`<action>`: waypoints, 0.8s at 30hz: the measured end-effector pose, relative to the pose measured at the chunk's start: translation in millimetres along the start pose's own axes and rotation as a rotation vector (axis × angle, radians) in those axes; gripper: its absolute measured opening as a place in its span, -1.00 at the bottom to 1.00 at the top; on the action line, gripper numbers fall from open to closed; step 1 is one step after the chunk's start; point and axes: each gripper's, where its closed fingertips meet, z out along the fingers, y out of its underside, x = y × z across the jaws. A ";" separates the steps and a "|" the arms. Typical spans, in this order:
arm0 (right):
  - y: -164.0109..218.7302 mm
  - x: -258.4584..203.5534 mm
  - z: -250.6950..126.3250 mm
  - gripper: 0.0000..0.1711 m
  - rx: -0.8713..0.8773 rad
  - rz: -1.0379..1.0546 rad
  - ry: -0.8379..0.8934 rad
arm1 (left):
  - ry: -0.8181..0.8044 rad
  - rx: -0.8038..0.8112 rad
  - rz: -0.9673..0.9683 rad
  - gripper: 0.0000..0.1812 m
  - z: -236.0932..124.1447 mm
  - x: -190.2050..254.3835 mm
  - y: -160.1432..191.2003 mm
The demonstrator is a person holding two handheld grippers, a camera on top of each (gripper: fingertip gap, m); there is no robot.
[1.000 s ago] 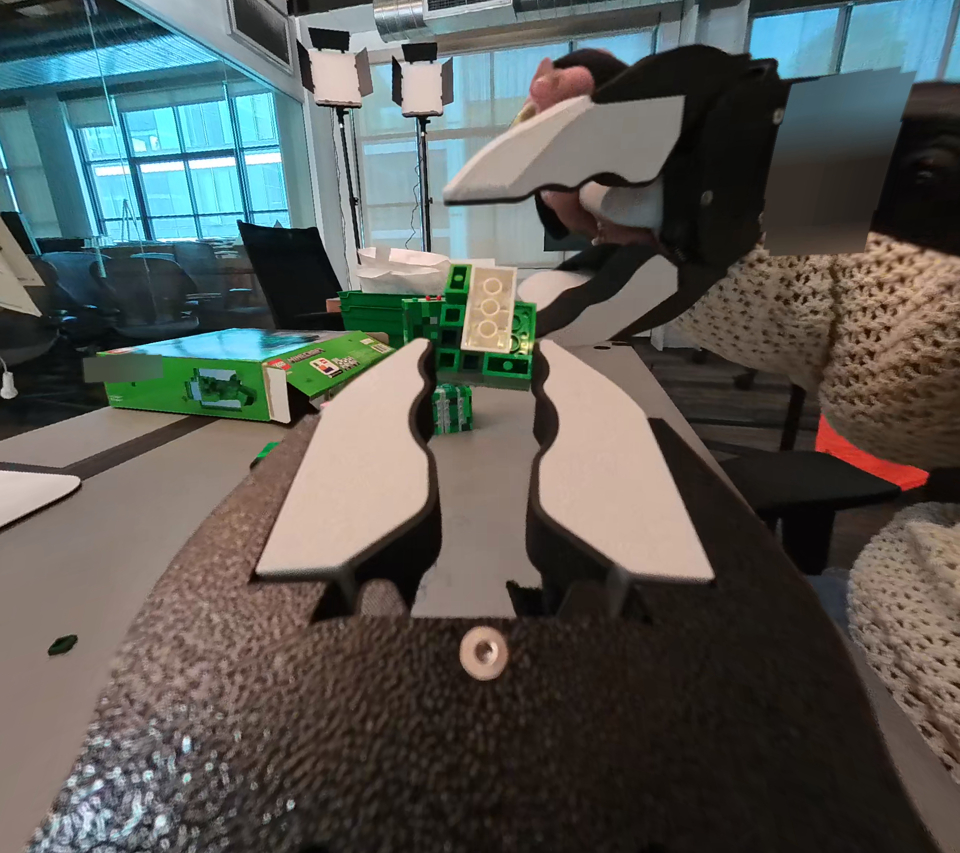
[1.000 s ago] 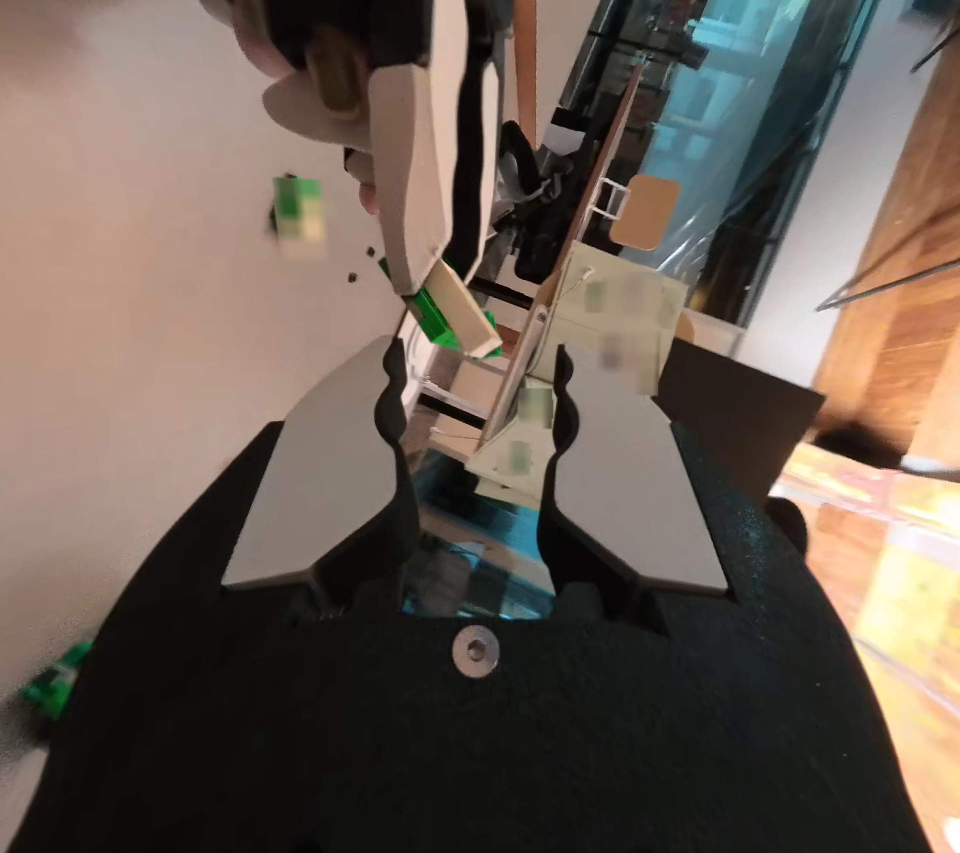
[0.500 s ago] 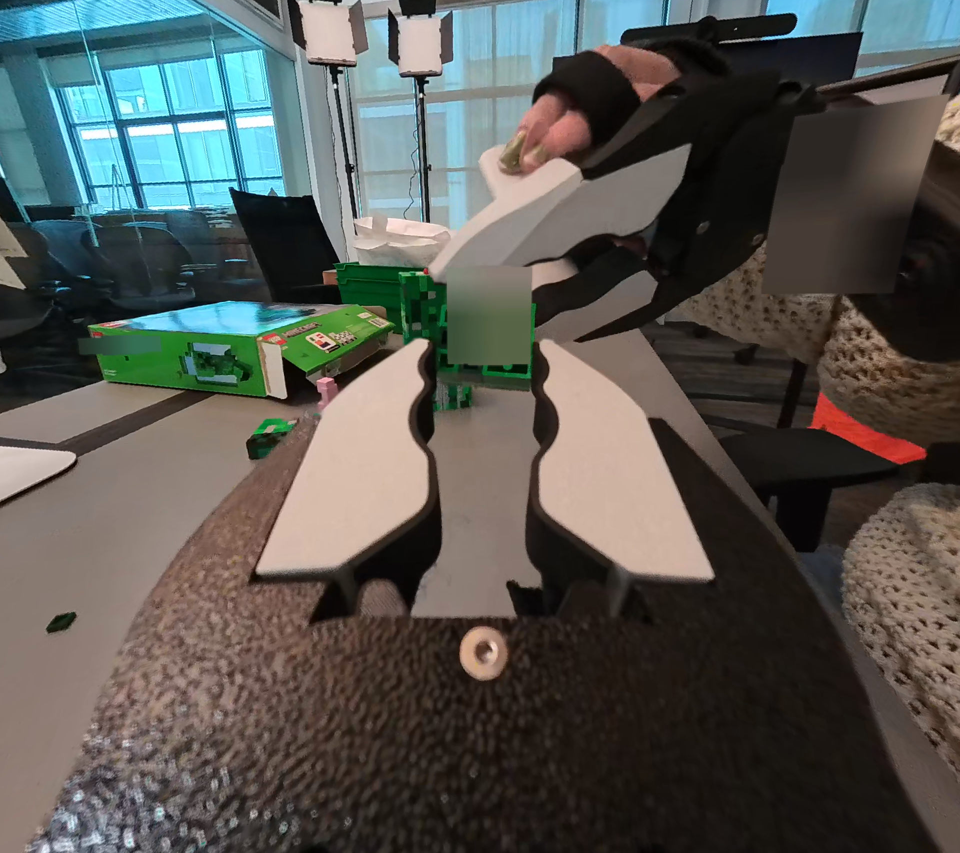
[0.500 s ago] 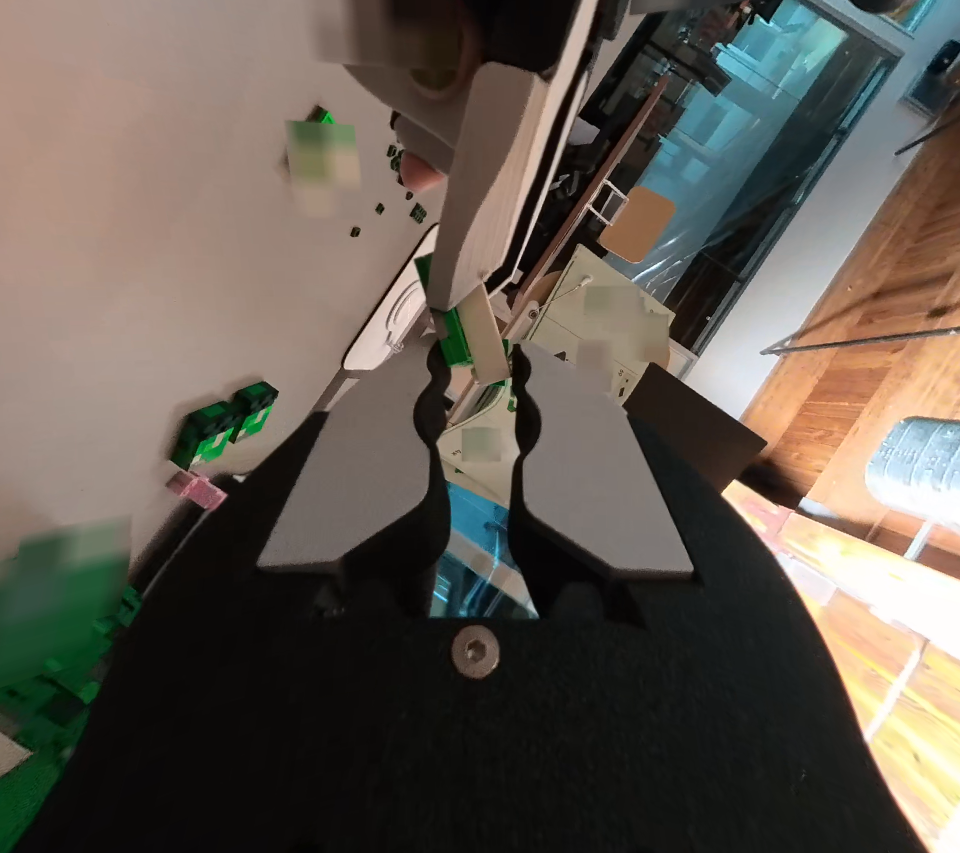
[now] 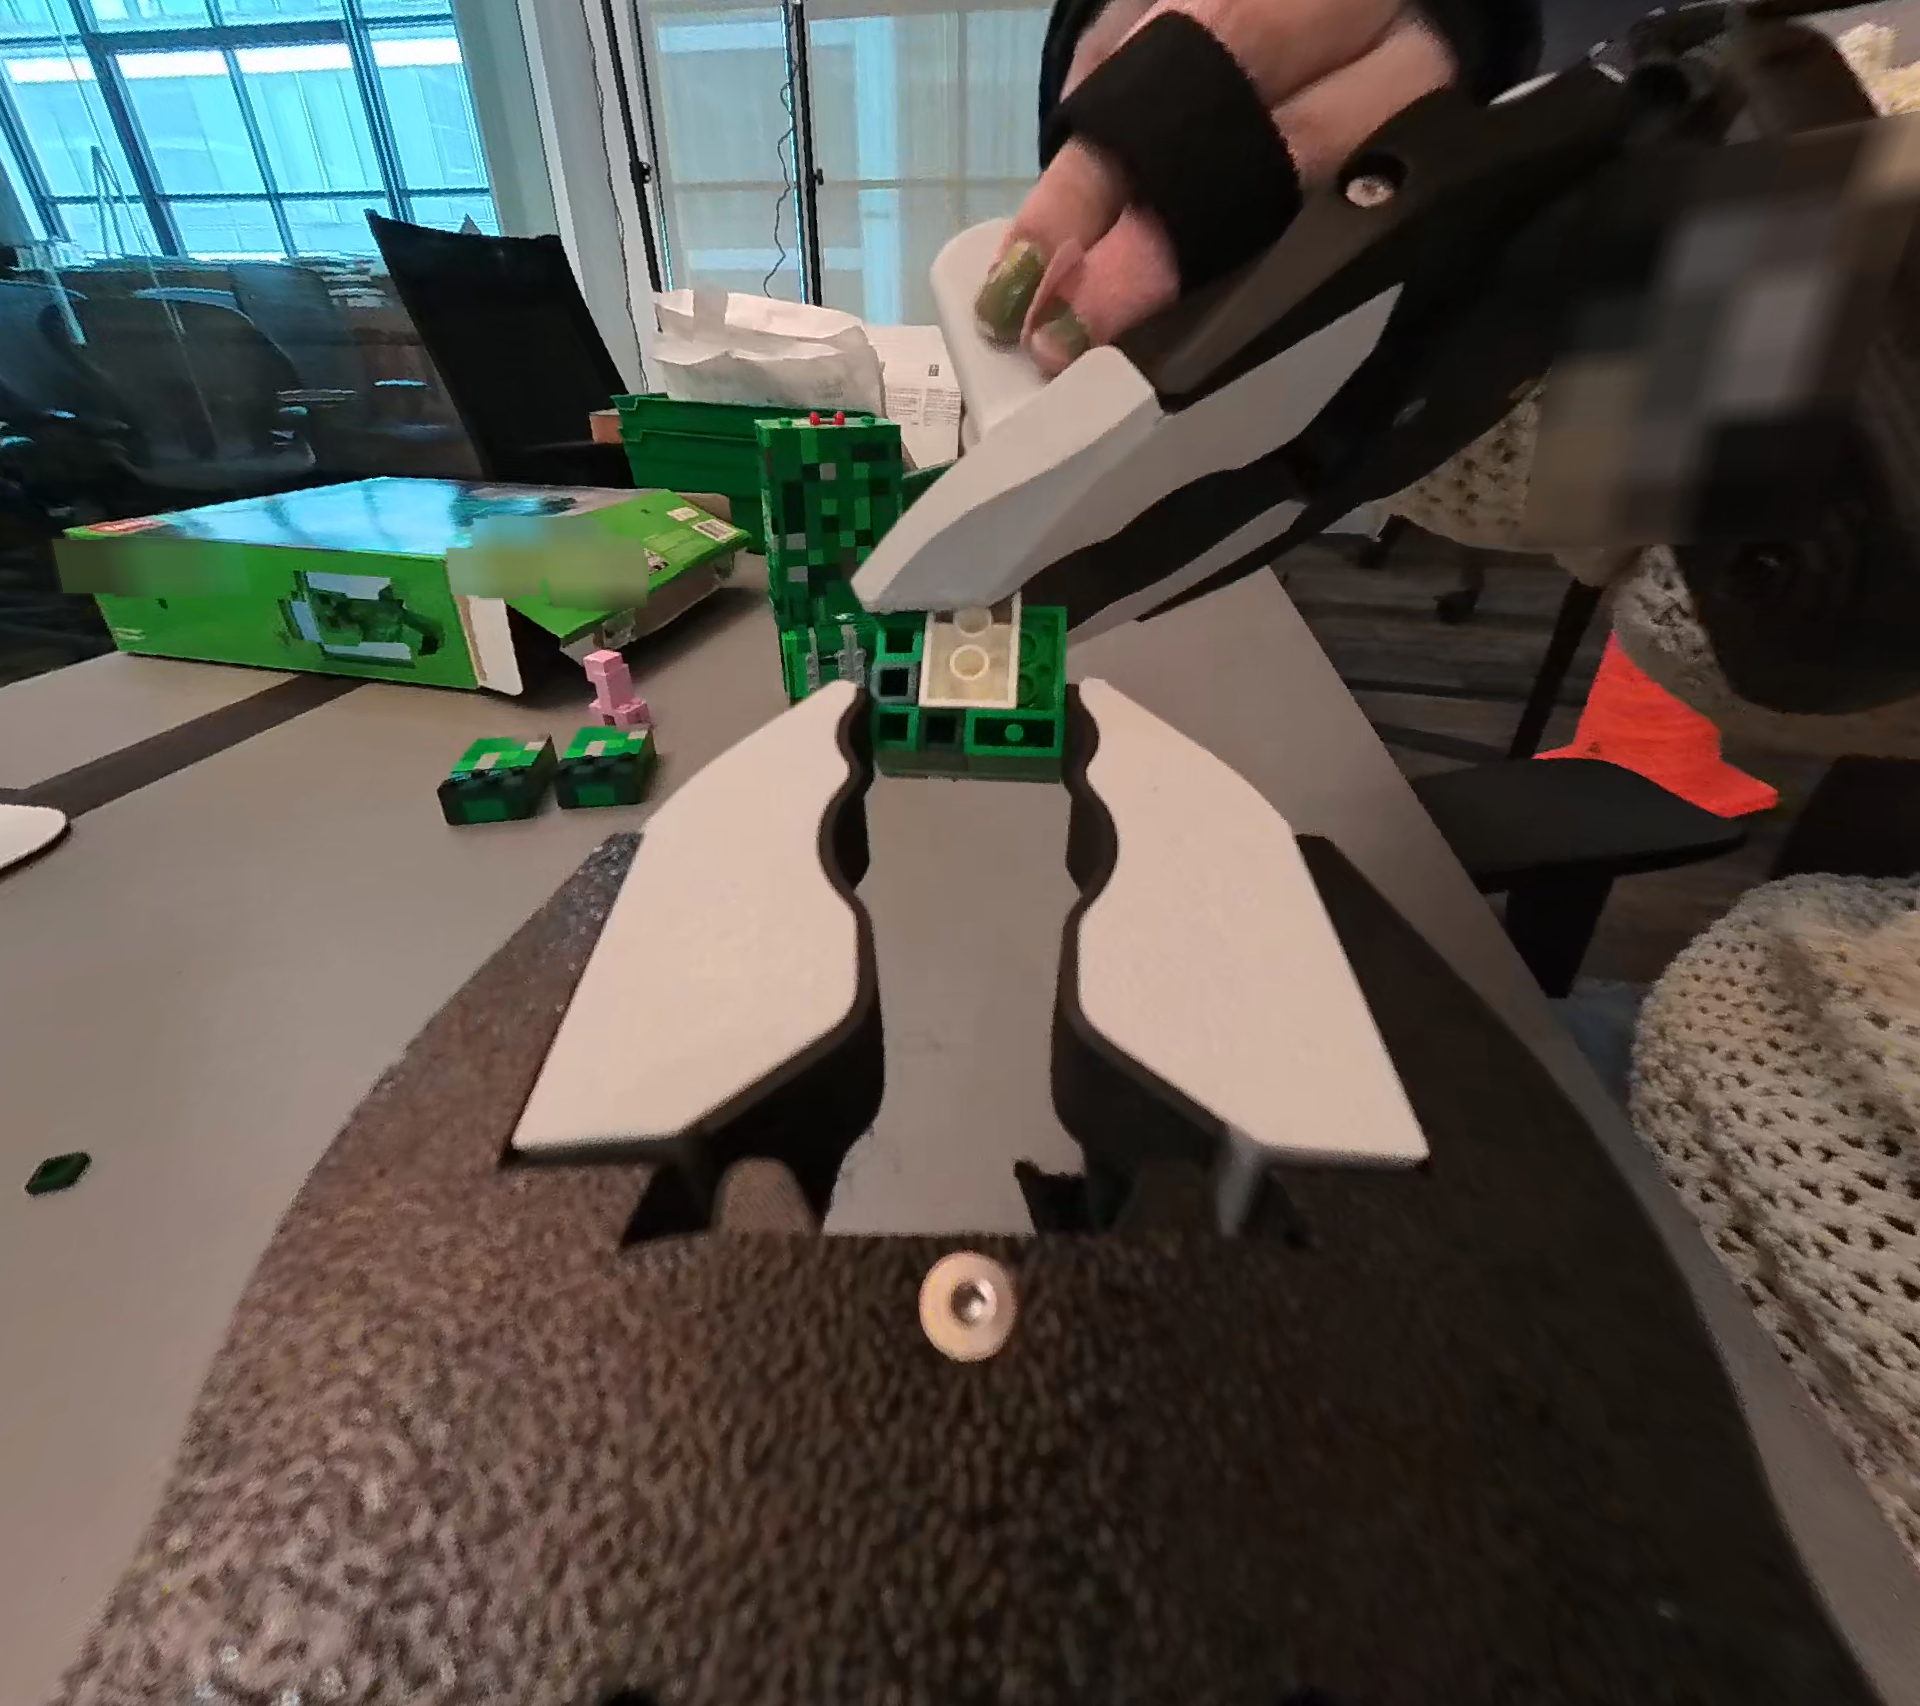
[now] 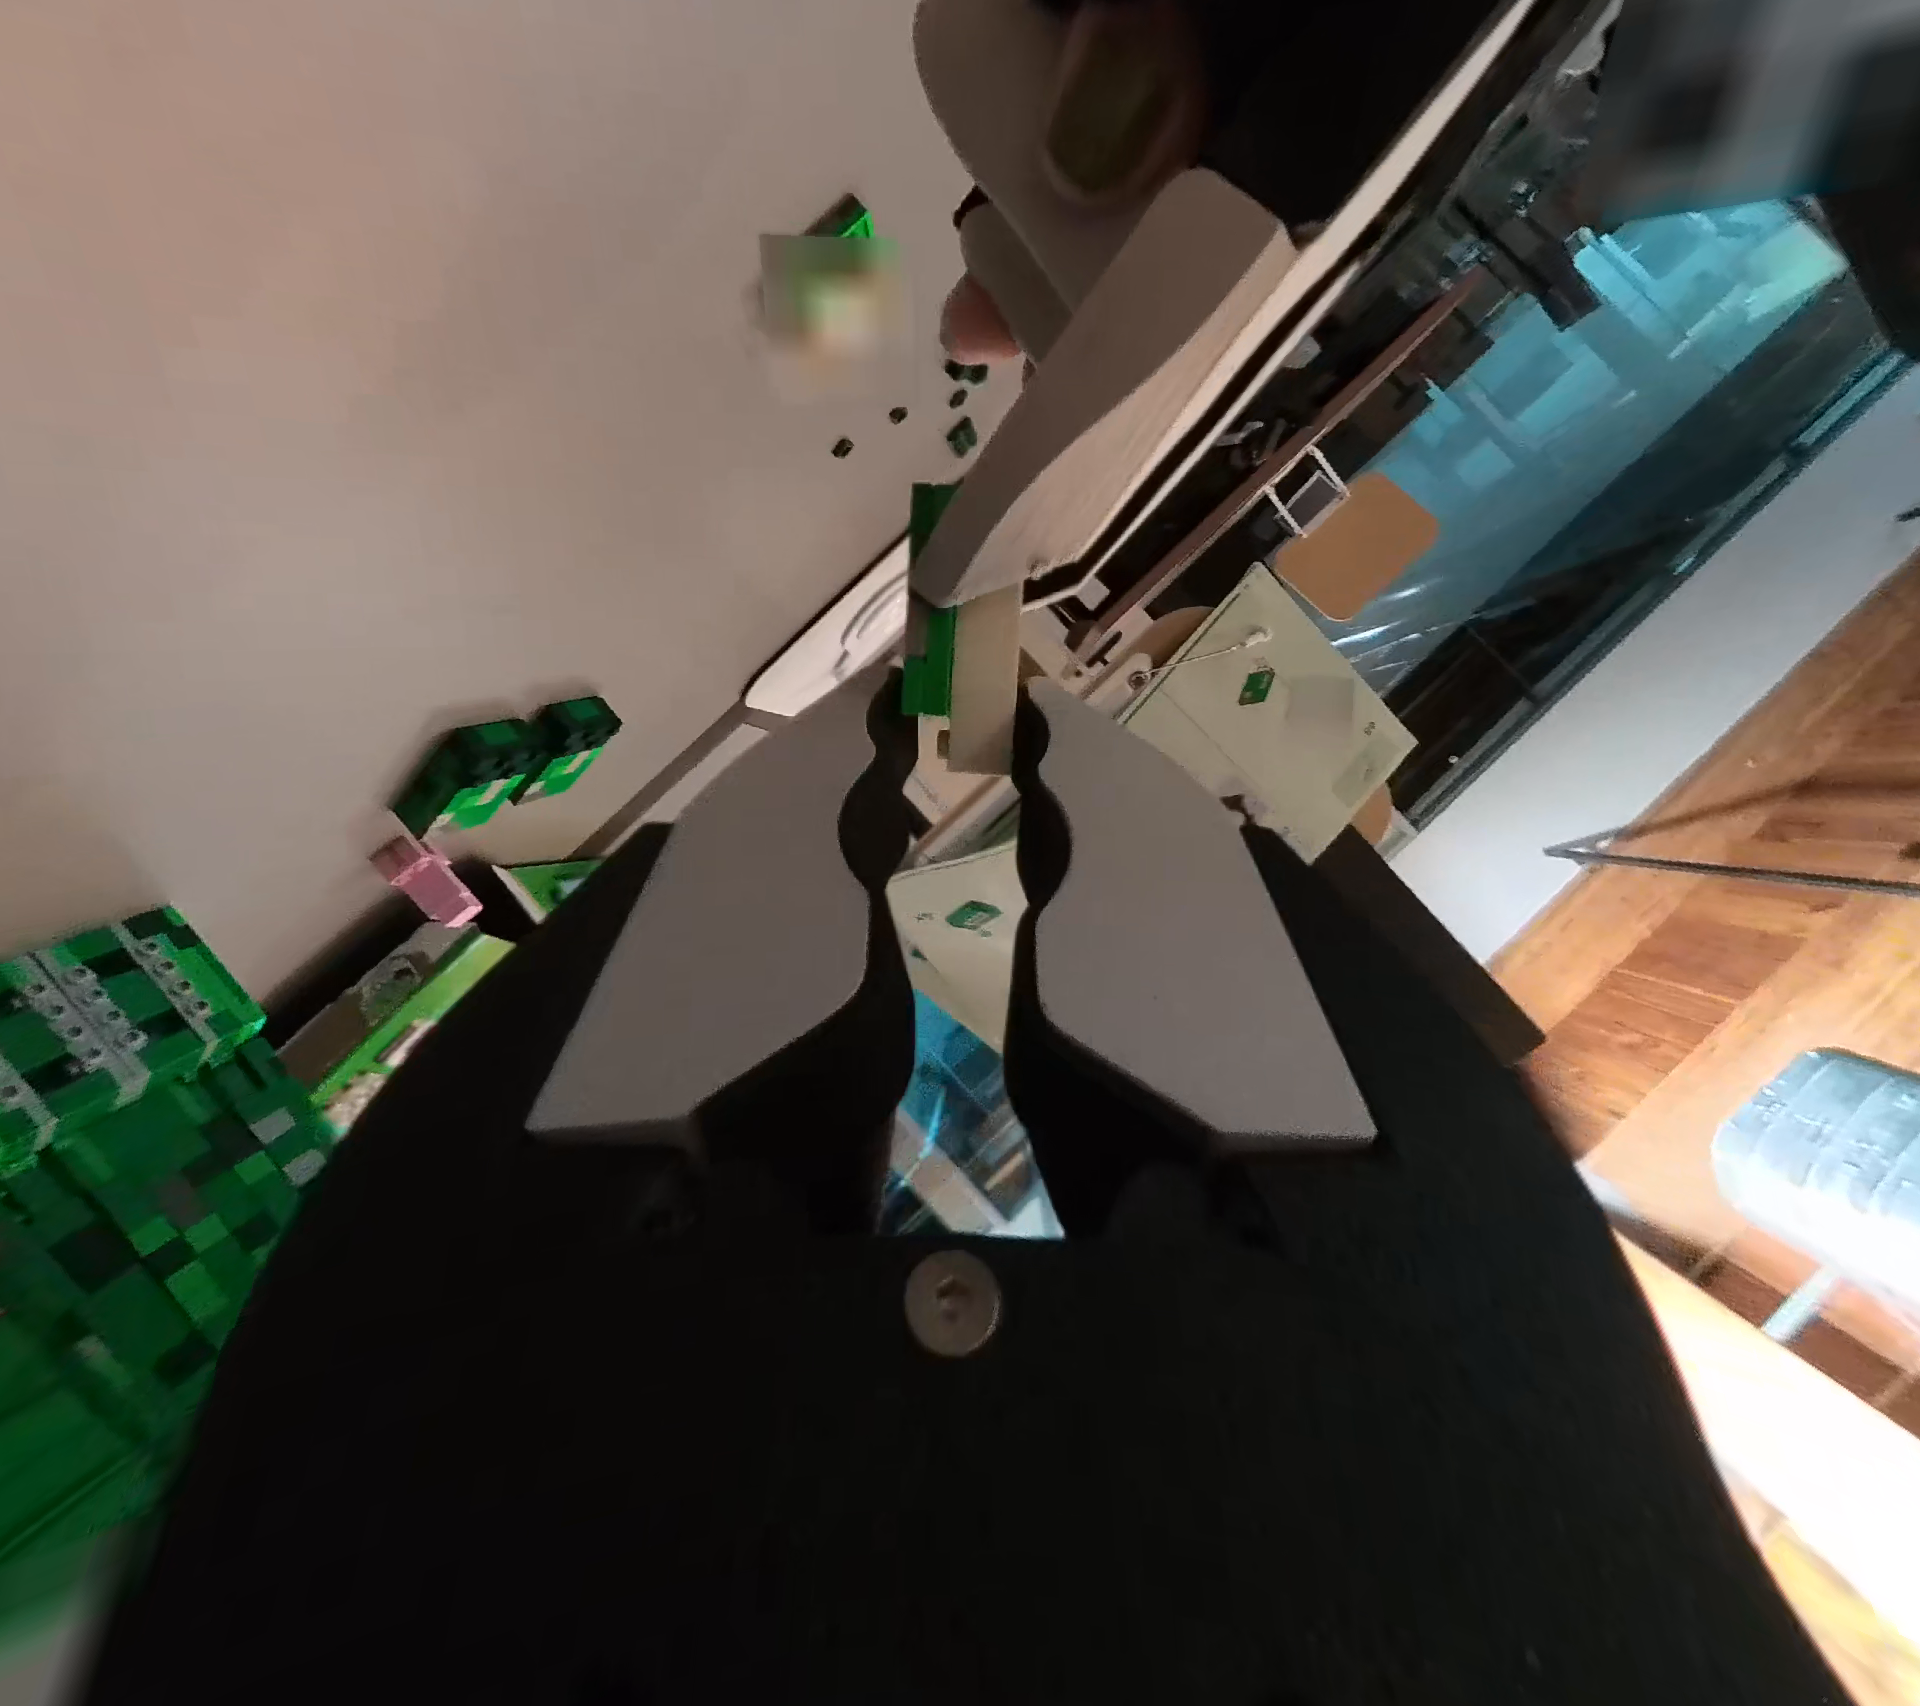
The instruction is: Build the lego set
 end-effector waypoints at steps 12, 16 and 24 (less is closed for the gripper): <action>-3.3 -5.1 1.0 -0.65 0.074 0.526 0.028 | -0.003 0.017 -0.003 -0.62 0.3 -2.0 -0.8; 2.7 -6.0 2.0 -0.56 0.055 0.576 0.051 | -0.004 0.014 0.004 -0.62 1.0 -1.5 -0.1; 7.8 -10.2 4.2 -0.50 0.022 0.539 0.085 | -0.025 0.031 -0.035 -0.62 -1.3 -9.6 -1.0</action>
